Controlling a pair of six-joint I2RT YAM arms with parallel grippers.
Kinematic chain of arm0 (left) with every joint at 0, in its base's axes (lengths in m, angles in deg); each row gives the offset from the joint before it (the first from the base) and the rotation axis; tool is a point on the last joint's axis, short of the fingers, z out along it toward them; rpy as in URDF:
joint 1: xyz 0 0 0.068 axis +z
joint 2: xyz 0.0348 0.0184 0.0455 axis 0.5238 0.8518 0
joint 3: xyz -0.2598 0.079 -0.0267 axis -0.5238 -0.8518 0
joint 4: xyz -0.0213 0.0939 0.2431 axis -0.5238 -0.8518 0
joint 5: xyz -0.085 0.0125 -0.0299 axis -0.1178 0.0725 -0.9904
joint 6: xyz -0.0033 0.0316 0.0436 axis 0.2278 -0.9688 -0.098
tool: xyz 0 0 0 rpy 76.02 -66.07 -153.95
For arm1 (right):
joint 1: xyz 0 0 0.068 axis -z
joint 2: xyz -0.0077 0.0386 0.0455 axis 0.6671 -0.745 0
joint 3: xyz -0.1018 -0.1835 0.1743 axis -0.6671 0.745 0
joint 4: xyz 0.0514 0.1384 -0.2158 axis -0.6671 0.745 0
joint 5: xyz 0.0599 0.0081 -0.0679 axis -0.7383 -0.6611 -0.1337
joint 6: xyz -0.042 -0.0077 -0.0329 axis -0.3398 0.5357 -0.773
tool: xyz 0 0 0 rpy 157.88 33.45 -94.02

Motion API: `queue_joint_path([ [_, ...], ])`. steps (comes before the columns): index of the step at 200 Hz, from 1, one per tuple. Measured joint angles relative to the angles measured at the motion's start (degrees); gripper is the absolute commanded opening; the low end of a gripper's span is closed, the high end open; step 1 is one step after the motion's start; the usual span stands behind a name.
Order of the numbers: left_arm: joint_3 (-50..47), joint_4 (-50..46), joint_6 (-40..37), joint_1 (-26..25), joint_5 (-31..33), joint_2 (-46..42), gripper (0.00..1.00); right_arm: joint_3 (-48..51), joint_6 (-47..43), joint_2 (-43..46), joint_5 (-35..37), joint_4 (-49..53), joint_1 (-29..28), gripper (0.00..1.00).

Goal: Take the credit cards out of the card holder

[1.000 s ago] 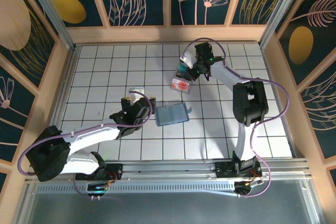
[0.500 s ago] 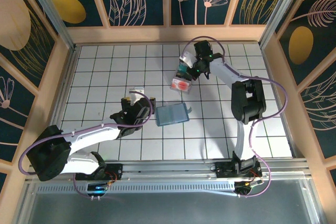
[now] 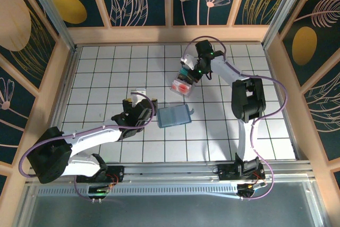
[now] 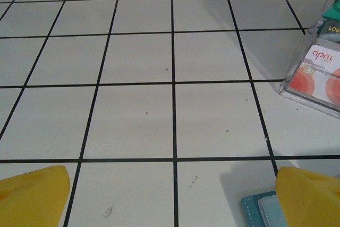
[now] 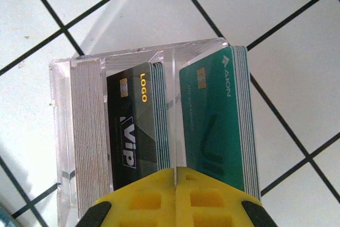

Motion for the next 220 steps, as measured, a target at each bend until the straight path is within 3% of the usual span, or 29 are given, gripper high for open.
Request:
queue_joint_path([
  [143,0.0,0.0,-0.7,0.0,0.0,0.0,0.99,-5.4,3.3,-1.1,3.5,5.7,0.0,0.0],
  [178,0.0,0.0,-0.9,0.0,0.0,0.0,0.99,-5.7,3.4,-2.2,3.9,6.7,0.0,0.05],
  [220,0.0,0.0,-0.9,0.0,0.0,0.0,0.99,-5.7,4.4,-2.7,3.9,7.1,0.0,0.21],
])
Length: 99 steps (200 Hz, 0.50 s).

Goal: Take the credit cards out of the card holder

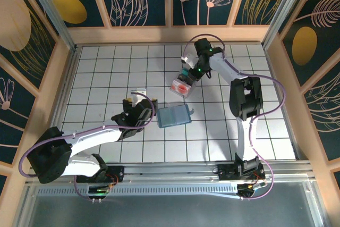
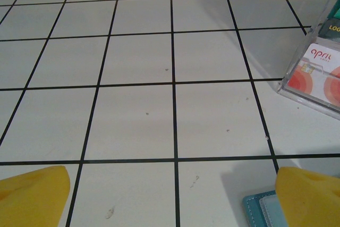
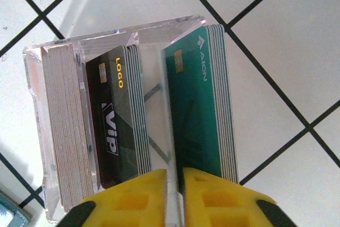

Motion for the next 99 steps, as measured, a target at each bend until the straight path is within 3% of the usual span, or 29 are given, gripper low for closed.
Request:
queue_joint_path([
  [65,0.0,0.0,0.0,0.0,0.0,-0.3,0.99,-0.1,1.7,0.5,0.3,0.0,-0.1,0.32],
  [99,0.0,0.0,0.5,0.9,0.0,-1.6,0.99,6.1,6.3,7.7,4.8,-4.7,-1.8,0.39],
])
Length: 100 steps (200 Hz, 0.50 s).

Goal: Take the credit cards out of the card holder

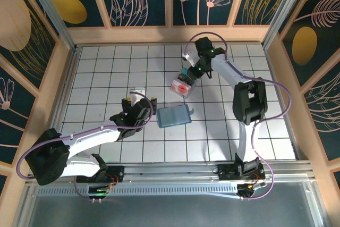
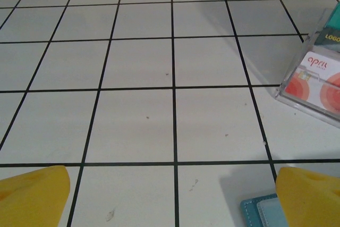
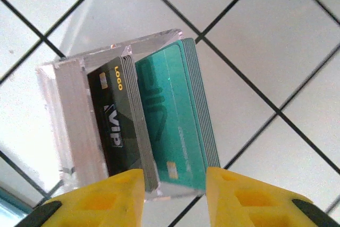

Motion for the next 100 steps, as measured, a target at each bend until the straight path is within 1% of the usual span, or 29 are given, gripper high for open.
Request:
queue_joint_path([
  [32,-0.1,-0.2,1.6,2.3,-0.1,-1.9,0.99,9.4,7.6,10.6,7.2,-6.2,-5.3,0.43],
  [54,-0.8,-0.4,3.2,4.6,-1.2,-3.5,0.99,15.2,16.1,16.3,13.6,-9.9,-10.8,0.43],
  [77,-2.4,-0.4,5.5,7.7,-3.2,-4.7,0.99,21.3,26.9,19.5,19.1,-12.2,-17.9,0.44],
  [100,-4.5,-0.8,8.1,11.3,-5.8,-6.1,0.99,26.9,38.2,20.3,21.9,-12.8,-25.3,0.46],
])
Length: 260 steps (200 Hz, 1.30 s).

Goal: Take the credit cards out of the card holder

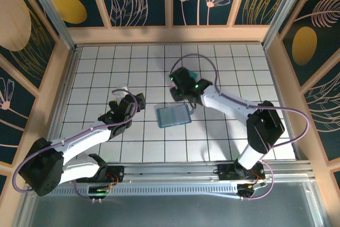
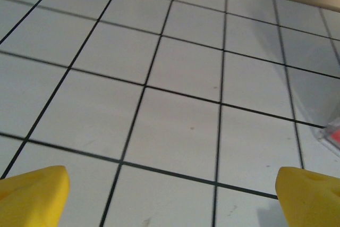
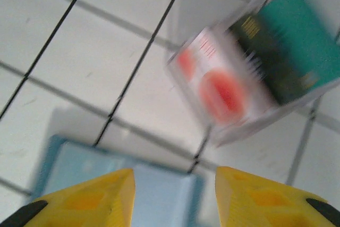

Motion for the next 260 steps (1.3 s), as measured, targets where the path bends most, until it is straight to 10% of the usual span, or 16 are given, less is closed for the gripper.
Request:
queue_joint_path([
  [68,-4.2,-1.1,7.3,5.0,-3.0,-4.3,0.99,4.0,23.2,-6.1,2.9,0.1,-12.8,0.51],
  [185,-4.9,-1.7,9.9,5.0,-3.4,-3.8,0.99,2.8,28.8,-13.5,1.5,-0.3,-14.8,0.56],
  [260,-4.9,-1.7,9.4,5.0,-4.7,-3.5,0.99,5.0,29.3,-12.9,-0.9,-3.7,-13.1,0.34],
])
